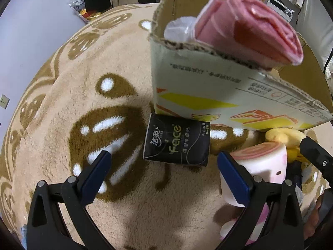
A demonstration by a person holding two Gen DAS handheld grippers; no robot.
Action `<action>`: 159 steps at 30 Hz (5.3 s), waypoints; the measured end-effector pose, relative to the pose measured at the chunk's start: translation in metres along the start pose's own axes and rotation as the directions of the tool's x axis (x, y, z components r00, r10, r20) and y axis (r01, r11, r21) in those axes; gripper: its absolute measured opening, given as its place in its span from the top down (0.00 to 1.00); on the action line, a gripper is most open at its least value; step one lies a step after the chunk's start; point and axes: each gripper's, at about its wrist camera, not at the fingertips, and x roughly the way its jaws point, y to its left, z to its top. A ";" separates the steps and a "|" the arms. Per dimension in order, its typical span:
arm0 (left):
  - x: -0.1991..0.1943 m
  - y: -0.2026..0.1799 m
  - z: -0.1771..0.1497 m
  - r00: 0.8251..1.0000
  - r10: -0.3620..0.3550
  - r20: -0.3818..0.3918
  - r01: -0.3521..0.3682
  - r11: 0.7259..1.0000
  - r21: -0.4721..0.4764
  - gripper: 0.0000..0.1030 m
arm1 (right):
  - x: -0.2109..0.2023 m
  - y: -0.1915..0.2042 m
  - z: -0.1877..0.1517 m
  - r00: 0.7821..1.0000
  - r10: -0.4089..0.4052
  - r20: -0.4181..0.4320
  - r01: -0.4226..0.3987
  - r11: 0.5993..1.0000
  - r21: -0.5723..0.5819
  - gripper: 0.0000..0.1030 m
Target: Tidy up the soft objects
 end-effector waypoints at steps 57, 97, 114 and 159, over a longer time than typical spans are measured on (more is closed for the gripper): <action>-0.142 0.009 -0.049 0.897 0.071 0.436 -0.052 0.997 -0.056 0.37 | -0.102 0.030 -0.016 0.949 0.155 0.273 -0.128 0.985 -0.115 0.18; -0.137 0.006 -0.039 0.903 0.052 0.426 -0.030 0.998 -0.058 0.37 | -0.037 0.005 -0.002 0.990 -0.125 0.061 0.129 0.989 -0.071 0.26; -0.133 0.004 -0.037 0.900 0.057 0.433 -0.042 0.998 -0.045 0.37 | -0.013 -0.005 -0.005 0.997 -0.073 0.008 0.074 0.996 -0.057 0.51; -0.163 -0.051 0.036 0.806 -0.034 0.592 -0.090 0.980 0.178 0.37 | -0.127 0.067 0.079 0.877 0.111 0.468 0.011 0.968 -0.250 0.50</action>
